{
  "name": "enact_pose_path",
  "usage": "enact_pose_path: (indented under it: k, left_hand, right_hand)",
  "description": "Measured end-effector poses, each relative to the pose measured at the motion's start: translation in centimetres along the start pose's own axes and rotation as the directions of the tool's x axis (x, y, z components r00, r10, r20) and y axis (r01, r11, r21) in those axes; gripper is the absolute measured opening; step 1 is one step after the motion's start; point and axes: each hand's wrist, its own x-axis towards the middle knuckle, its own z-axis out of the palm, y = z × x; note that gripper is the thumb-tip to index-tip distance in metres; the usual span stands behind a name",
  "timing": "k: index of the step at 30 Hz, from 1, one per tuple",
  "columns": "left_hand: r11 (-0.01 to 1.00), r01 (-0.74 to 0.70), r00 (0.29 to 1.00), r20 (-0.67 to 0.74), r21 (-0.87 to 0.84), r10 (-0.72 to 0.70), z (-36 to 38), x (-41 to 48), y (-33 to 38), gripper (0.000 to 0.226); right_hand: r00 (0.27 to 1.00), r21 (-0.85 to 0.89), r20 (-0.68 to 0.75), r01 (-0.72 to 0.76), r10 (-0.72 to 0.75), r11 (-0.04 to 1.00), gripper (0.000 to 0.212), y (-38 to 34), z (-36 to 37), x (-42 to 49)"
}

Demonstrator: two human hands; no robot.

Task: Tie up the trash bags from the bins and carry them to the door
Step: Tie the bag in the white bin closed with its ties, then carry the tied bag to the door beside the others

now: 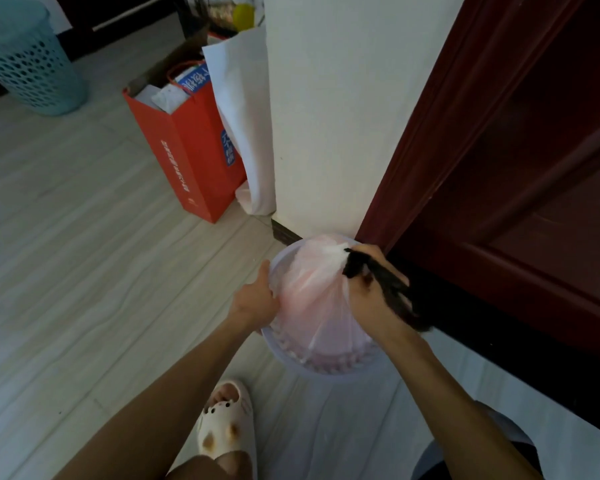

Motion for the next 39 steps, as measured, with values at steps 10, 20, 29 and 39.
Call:
enact_pose_path:
  k: [10, 20, 29, 39]
  left_hand:
    - [1.000, 0.012, 0.989, -0.151, 0.022, -0.008, 0.6, 0.0, -0.1, 0.047]
    - [0.980, 0.088, 0.995, -0.030, -0.177, -0.095, -3.8, 1.2, -1.0, 0.041]
    - [0.940, 0.183, 0.982, 0.101, -0.289, -0.161, -3.4, 2.7, -1.6, 0.031]
    - [0.965, 0.252, 0.949, 0.215, -0.070, -0.232, -10.2, -1.1, 0.1, 0.061]
  right_hand:
    - [0.946, 0.360, -0.325, 0.137, -0.014, 0.923, 0.019, -8.2, -10.5, 2.7]
    - [0.958, 0.574, -0.274, 0.090, 0.088, 0.814, 0.026, -9.3, -11.1, 1.6]
    - [0.956, 0.425, -0.289, 0.074, 0.058, 0.902, 0.014, -10.6, -6.7, 2.4]
    - [0.963, 0.228, -0.173, -0.165, 0.207, 0.960, 0.045, -16.9, -9.9, 4.6]
